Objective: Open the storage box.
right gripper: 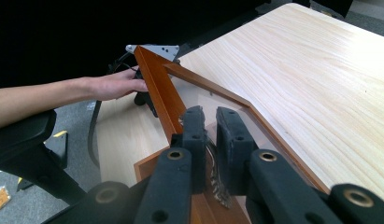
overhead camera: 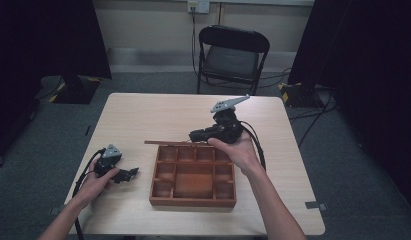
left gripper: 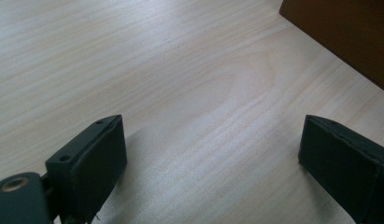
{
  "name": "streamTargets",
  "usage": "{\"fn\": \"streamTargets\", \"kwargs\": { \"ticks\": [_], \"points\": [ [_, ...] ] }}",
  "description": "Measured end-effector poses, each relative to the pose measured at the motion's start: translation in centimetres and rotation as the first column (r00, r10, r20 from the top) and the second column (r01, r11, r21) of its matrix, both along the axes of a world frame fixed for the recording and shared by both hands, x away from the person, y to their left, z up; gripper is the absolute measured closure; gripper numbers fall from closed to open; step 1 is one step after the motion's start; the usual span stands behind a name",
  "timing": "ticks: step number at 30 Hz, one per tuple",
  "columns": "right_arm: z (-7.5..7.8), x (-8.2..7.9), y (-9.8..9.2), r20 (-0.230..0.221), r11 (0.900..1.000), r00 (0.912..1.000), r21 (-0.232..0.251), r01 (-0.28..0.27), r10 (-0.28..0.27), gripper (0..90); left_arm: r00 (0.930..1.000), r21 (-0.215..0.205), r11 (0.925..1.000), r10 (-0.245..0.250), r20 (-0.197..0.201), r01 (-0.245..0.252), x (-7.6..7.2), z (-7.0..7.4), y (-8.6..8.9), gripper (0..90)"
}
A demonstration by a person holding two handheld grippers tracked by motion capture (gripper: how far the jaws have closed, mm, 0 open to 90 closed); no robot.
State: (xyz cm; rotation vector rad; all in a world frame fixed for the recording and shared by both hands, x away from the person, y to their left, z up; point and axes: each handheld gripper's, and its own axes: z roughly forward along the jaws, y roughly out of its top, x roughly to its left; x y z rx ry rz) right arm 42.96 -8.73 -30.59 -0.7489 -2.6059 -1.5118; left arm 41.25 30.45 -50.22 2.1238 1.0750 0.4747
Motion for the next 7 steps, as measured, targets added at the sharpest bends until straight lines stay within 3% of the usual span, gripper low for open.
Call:
{"fn": "streamTargets", "kwargs": {
  "ticks": [7],
  "points": [
    [0.01, 0.02, -0.01, 0.001, 1.000, 1.0000, 0.001, 0.001, -0.001, 82.5, 1.0000, 0.000, 1.0000, 0.000, 0.000, 0.000, 0.00, 0.00, 0.00, 7.1]
  ]
}}
